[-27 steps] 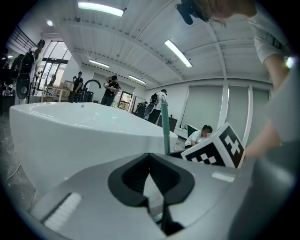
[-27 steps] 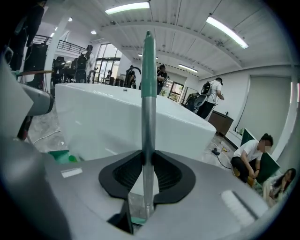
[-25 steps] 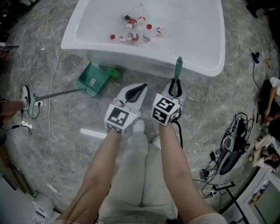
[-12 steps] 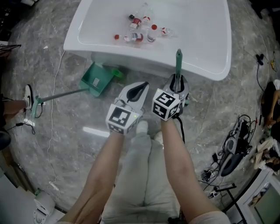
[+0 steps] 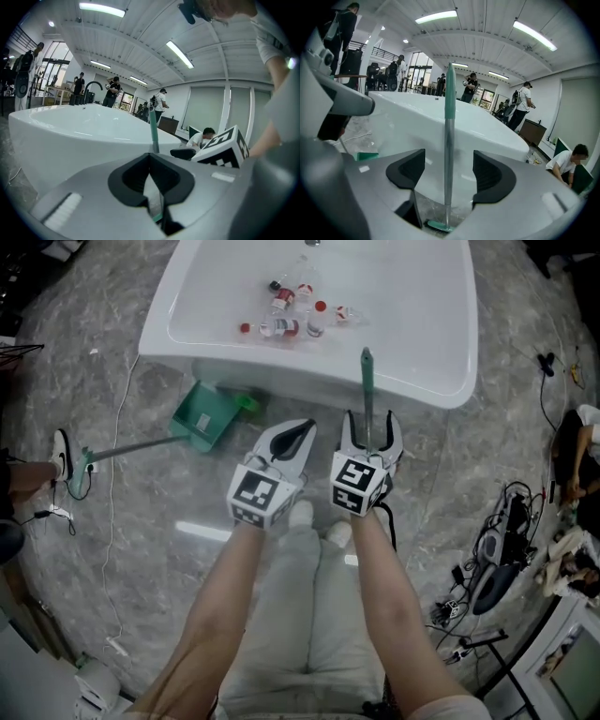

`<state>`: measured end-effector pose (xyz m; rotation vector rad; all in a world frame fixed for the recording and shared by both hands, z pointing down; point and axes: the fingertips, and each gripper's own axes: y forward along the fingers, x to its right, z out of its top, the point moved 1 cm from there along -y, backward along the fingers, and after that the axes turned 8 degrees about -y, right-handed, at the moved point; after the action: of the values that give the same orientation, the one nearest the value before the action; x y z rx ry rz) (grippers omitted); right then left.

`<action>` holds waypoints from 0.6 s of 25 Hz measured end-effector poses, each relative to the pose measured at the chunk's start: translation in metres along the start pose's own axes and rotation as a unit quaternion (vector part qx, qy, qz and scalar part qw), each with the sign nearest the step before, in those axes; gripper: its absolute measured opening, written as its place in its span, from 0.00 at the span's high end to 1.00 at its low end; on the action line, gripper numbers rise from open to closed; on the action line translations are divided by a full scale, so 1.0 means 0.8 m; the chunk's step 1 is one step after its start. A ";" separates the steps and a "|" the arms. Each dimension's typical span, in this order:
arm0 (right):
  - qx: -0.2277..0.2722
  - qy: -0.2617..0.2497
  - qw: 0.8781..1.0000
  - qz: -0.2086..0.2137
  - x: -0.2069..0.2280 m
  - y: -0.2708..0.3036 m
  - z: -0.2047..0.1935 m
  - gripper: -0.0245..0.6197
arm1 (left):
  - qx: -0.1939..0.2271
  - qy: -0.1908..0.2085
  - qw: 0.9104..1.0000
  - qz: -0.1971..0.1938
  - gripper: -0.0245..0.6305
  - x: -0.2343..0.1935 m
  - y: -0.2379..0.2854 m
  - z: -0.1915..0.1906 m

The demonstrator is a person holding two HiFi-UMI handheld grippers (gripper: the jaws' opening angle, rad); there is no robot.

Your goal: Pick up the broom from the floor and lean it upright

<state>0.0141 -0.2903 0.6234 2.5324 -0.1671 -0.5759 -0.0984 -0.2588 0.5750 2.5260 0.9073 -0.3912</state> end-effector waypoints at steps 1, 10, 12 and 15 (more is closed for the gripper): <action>0.011 -0.001 1.000 0.013 0.000 -0.010 0.006 0.48 | 0.001 0.002 1.000 -0.003 0.96 0.005 -0.002 0.004; 0.088 0.000 0.991 0.103 0.039 -0.116 0.074 0.96 | 0.014 0.026 0.999 -0.024 0.96 0.068 -0.022 0.050; 0.103 0.001 0.987 0.119 0.051 -0.145 0.088 0.96 | 0.022 0.032 0.999 -0.030 0.96 0.091 -0.028 0.068; 0.127 0.005 0.981 0.147 0.060 -0.185 0.107 0.96 | 0.036 0.053 0.997 -0.043 0.96 0.123 -0.038 0.095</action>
<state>0.0208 -0.2162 0.4627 2.6816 -0.6354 -0.4478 -0.0538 -0.2215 0.4611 2.5999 1.0627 -0.3239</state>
